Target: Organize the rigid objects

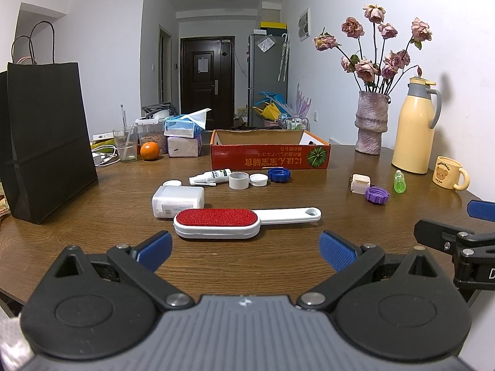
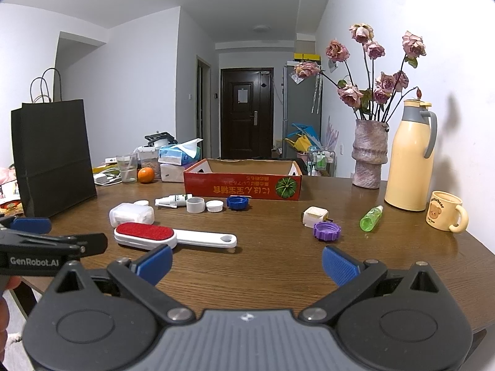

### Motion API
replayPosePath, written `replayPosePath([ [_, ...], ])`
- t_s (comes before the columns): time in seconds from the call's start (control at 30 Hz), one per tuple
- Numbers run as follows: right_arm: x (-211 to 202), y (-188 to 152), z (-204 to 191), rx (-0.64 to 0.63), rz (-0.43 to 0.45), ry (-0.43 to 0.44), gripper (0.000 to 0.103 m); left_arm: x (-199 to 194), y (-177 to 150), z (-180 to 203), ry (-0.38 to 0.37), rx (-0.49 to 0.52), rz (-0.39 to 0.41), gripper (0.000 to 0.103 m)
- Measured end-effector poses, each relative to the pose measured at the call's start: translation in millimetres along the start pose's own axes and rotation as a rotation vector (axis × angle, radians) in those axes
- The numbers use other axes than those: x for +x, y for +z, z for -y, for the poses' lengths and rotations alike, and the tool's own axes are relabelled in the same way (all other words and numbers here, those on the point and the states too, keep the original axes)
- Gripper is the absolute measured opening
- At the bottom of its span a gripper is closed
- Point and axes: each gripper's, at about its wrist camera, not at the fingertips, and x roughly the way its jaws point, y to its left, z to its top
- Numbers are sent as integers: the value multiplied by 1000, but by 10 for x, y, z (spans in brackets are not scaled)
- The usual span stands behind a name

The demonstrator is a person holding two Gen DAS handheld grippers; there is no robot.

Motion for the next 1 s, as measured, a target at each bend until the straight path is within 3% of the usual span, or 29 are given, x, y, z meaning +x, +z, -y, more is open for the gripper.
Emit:
replayPosePath([
  [0.5, 0, -24, -41, -16, 4, -1, 103, 24, -17, -39, 1, -3, -6, 103],
  [1.0, 414, -18, -180, -41, -37, 73, 103, 429, -9, -273, 60, -18, -48, 103],
])
